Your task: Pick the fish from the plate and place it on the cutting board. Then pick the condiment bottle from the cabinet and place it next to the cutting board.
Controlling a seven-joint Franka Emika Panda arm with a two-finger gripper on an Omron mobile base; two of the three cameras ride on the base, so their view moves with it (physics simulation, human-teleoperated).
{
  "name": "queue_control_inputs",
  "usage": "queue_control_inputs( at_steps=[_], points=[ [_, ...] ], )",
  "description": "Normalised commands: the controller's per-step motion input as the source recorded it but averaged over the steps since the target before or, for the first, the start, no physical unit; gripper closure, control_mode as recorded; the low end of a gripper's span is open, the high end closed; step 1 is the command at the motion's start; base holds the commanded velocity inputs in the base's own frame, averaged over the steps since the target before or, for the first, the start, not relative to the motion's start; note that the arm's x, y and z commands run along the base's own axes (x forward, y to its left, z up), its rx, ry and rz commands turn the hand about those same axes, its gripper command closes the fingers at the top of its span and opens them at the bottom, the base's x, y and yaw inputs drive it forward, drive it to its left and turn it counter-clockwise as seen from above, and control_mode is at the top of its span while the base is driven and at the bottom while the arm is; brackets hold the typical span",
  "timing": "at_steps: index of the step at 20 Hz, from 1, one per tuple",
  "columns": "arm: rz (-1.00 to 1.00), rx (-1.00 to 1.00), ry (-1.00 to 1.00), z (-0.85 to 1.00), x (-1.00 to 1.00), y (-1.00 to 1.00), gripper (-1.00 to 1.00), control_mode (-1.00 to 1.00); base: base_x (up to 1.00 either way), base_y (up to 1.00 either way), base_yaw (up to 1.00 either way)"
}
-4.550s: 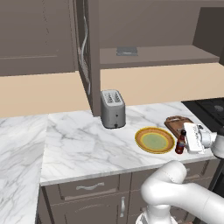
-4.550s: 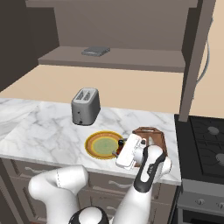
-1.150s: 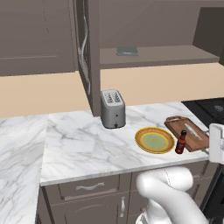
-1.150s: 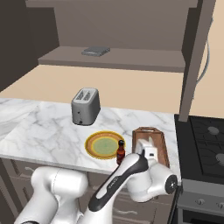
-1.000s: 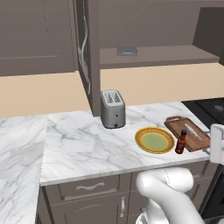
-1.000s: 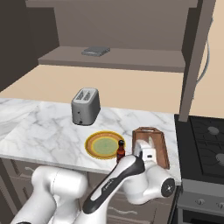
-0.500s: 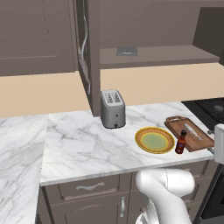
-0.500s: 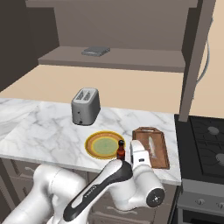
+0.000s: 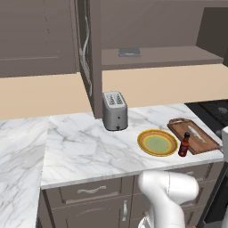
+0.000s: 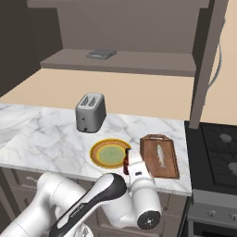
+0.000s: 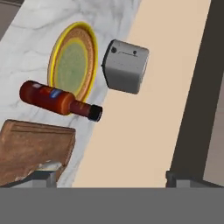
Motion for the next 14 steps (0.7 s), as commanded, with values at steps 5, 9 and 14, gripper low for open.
queue_control_inputs(
  at_steps=[5,9,14],
  points=[
    [-0.1,-0.23,-0.17,0.23,-0.34,-0.04,-1.0,-1.0,0.0,0.0,0.0],
    [-0.09,-0.17,-0.13,0.21,-0.39,-0.08,-1.0,-1.0,0.0,0.0,0.0],
    [-0.05,-0.12,-0.11,0.43,-0.45,-0.01,-1.0,-1.0,0.0,0.0,0.0]
  ],
)
